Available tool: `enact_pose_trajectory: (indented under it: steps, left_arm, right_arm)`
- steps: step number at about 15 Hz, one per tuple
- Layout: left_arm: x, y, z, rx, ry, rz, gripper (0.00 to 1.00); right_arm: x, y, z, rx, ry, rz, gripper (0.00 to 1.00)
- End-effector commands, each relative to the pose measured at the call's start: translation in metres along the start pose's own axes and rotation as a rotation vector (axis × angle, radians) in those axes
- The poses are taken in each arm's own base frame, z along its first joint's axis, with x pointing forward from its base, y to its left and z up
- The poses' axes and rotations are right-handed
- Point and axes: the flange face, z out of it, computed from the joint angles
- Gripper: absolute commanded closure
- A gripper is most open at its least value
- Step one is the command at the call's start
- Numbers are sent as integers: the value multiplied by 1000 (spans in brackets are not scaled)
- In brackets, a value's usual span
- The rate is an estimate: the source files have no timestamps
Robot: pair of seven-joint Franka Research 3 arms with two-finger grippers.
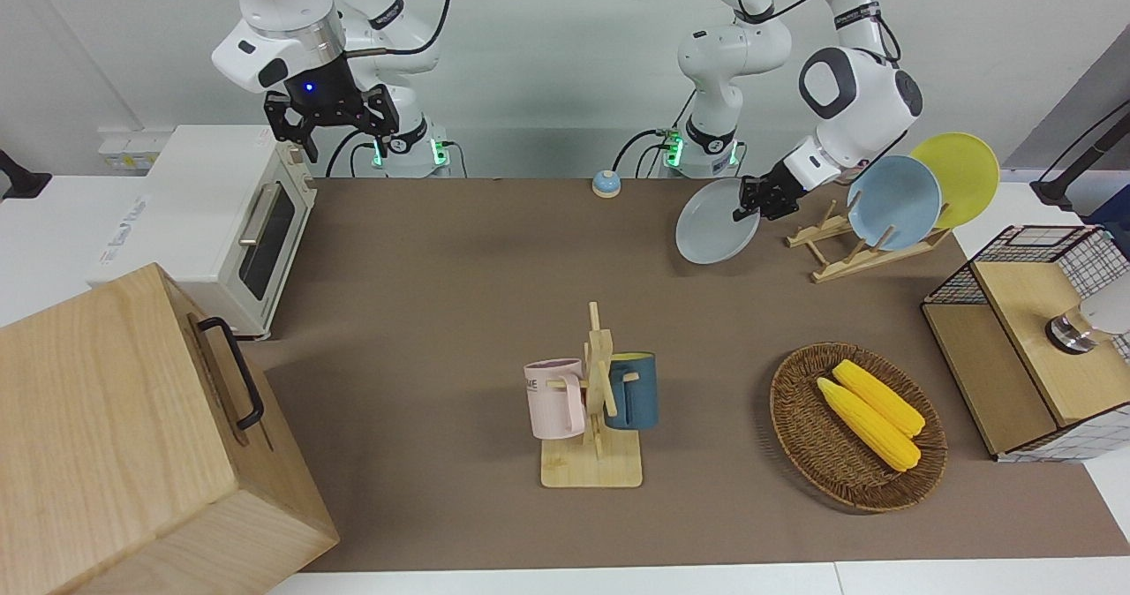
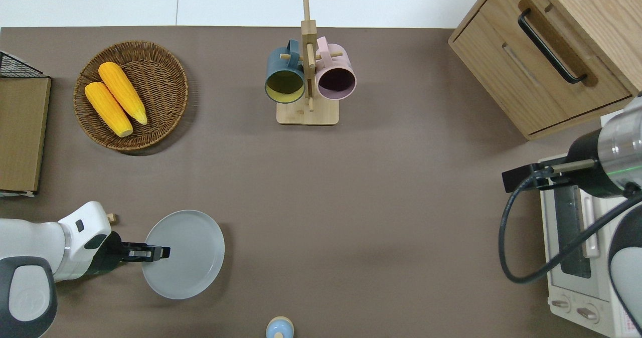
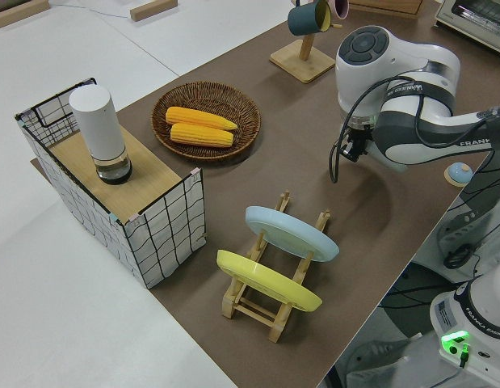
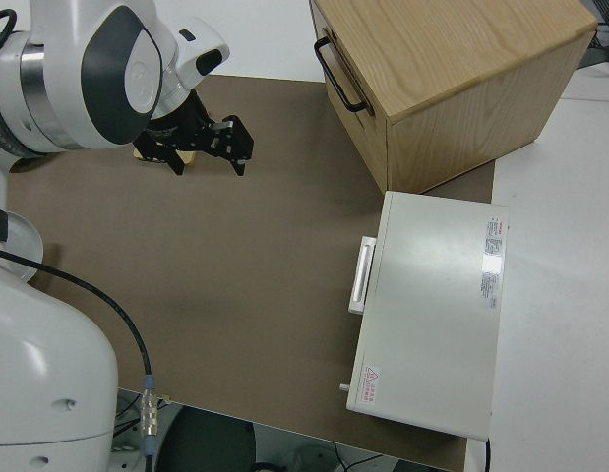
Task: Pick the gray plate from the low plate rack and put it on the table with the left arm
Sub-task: 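Set the plate on the table and open the left gripper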
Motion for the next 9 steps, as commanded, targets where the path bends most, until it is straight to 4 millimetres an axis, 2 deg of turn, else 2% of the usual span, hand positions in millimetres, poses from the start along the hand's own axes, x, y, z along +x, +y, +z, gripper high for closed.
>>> enact_pose_trajectory:
  steps: [1,3,6,9]
  left_arm:
    - [-2,-6,14,0,18,18,1000]
    - [2,-13,24,3,11,25,1000]
    - [-3,-23,39,19,18,45,1000]
    - [-2,-20,48,30,17,57,1000]
  right_arm:
    - [-3,1,-3,10,-6,3,13]
    - [-3,1,-3,10,-6,3,13]
    - [-3,1,-3,10,-6,3,13]
    - [-3,1,-3,10,-6,3,11]
